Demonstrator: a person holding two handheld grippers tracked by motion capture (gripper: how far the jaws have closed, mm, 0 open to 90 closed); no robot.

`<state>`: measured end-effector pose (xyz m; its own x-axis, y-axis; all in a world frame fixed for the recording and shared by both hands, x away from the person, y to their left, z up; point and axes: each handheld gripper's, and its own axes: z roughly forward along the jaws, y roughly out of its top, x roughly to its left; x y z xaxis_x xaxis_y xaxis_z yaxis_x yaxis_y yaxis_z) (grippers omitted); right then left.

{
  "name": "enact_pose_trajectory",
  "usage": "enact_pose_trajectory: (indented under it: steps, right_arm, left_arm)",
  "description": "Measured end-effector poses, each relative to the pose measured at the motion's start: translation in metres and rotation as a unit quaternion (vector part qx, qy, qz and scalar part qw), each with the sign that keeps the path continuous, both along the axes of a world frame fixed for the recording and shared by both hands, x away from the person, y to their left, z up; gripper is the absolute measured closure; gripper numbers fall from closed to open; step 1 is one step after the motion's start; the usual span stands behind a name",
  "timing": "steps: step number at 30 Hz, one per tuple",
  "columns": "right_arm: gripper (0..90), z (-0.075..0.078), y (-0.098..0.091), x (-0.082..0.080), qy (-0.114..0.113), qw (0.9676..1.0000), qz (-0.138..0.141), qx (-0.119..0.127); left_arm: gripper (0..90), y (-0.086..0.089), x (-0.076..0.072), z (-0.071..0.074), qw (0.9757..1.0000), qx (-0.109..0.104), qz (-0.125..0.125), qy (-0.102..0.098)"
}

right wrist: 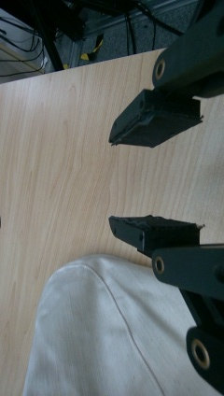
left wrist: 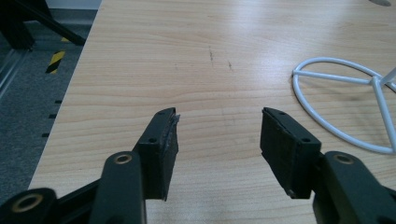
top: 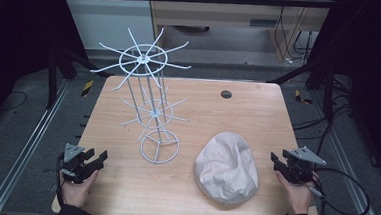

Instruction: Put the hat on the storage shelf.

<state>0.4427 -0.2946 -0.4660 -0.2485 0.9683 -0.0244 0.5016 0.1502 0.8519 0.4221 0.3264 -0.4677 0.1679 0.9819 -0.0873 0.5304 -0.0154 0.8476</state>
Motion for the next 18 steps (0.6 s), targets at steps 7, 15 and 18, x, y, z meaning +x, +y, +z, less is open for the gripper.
enact_pose_trajectory:
  steps: [7, 15, 18]
  right_arm:
    - [58.8, 0.015, 0.008, -0.008, -0.004, 0.9996, 0.029, -0.008]
    - [73.1, 0.034, 0.019, -0.016, -0.002, 0.9972, 0.075, -0.002]
    - [79.1, 0.041, 0.023, -0.019, 0.0, 0.9954, 0.096, 0.001]
  left_arm:
    - [56.0, -0.004, -0.007, 0.005, 0.9998, -0.008, -0.015, -0.005]
    - [61.0, -0.007, -0.007, 0.005, 0.9995, -0.005, -0.032, 0.003]
    - [61.8, -0.007, -0.008, 0.005, 0.9994, -0.005, -0.033, 0.004]
